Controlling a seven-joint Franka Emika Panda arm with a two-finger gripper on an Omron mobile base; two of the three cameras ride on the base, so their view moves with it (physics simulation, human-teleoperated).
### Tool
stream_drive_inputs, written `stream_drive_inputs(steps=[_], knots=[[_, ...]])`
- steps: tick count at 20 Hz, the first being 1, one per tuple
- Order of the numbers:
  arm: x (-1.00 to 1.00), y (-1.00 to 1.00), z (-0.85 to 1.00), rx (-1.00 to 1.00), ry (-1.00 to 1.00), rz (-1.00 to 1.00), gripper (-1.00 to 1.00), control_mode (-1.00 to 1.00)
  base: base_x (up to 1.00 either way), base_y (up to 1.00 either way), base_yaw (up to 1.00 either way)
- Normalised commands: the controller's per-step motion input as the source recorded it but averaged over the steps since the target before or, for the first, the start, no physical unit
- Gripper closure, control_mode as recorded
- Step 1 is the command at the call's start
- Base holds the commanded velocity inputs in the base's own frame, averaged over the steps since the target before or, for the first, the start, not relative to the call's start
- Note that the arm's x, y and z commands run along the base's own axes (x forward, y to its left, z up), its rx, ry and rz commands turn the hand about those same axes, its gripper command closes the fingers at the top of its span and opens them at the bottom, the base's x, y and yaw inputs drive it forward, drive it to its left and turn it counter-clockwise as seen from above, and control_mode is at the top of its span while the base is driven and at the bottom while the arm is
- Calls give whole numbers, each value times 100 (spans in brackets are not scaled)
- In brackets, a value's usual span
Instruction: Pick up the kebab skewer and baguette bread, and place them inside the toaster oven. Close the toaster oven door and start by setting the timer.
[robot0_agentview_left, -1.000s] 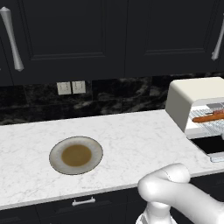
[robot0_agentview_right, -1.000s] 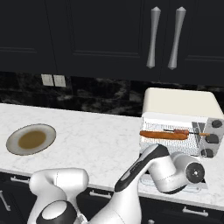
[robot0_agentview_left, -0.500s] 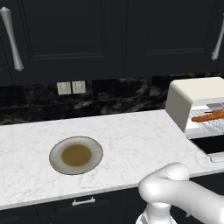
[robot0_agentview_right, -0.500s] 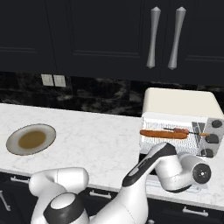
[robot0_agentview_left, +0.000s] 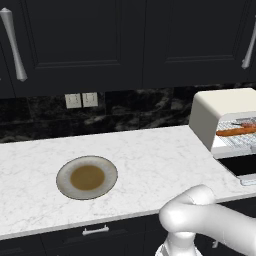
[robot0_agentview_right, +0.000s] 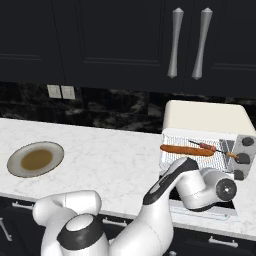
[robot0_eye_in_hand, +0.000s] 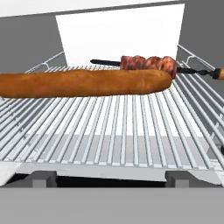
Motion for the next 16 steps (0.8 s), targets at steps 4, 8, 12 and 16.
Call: stream_drive_inputs(steps=[4, 8, 12, 16], knots=[[35, 0, 6, 0, 0, -9, -100, -100, 0, 0, 0], [37, 0, 7, 0, 0, -9, -100, -100, 0, 0, 0], [35, 0, 1, 0, 0, -8, -100, -100, 0, 0, 0], [32, 0, 0, 0, 0, -6, -100, -100, 0, 0, 0]])
